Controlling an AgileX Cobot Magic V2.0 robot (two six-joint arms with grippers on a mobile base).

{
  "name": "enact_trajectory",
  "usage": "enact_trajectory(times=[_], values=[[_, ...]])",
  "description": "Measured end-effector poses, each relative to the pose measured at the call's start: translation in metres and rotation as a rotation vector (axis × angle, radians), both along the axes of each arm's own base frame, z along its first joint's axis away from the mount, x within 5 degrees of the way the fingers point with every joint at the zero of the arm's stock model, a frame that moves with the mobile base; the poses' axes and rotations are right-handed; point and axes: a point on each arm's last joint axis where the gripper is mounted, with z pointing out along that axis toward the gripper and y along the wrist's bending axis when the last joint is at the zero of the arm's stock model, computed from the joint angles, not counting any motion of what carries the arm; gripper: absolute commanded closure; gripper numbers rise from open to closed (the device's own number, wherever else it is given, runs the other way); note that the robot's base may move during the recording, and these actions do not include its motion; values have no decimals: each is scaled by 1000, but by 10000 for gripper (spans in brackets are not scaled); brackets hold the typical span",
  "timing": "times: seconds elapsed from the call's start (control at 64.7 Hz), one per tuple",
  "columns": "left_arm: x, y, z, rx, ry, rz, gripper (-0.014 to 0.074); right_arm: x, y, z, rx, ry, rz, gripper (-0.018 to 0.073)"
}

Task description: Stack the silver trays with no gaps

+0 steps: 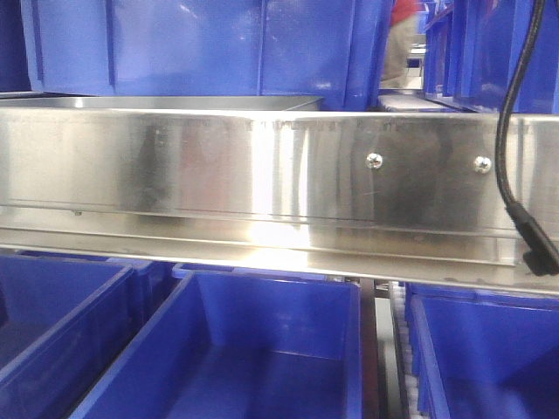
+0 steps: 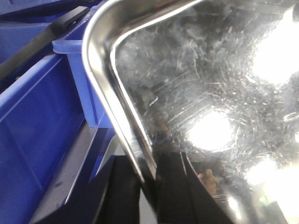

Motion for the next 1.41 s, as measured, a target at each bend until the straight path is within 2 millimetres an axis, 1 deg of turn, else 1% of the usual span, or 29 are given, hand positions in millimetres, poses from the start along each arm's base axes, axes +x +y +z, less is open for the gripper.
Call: enact_trajectory(times=[0.34, 0.556, 0.649, 0.742, 0.819, 0.896, 0.989, 1.097, 1.252, 1.329, 1.406], values=[[0, -1, 1, 10, -12, -14, 613, 1, -1, -4, -15, 29, -22, 614], [0, 1, 0, 32, 0, 3, 613, 9, 7, -20, -19, 91, -27, 614], [0, 3, -1, 59, 11, 25, 613, 15, 13, -33, -19, 150, -32, 614], [6, 5, -4, 83, 11, 37, 613, 20, 19, -48, -38, 209, -46, 614], [15, 8, -9, 86, 26, 62, 613, 21, 25, -59, -55, 254, -51, 614], [27, 10, -16, 71, 44, 82, 613, 20, 30, -67, -72, 289, -56, 614], [42, 14, -30, 31, 96, 110, 613, 20, 37, -78, -98, 326, -61, 614], [54, 16, -40, 5, 136, 130, 613, 20, 41, -85, -119, 354, -67, 614], [67, 15, -50, -2, 139, 118, 605, 20, 42, -92, -138, 380, -82, 614], [73, 14, -54, 2, 142, 104, 575, 21, 42, -95, -152, 394, -92, 614], [77, 11, -59, 22, 152, 91, 523, 21, 41, -97, -162, 404, -101, 614]])
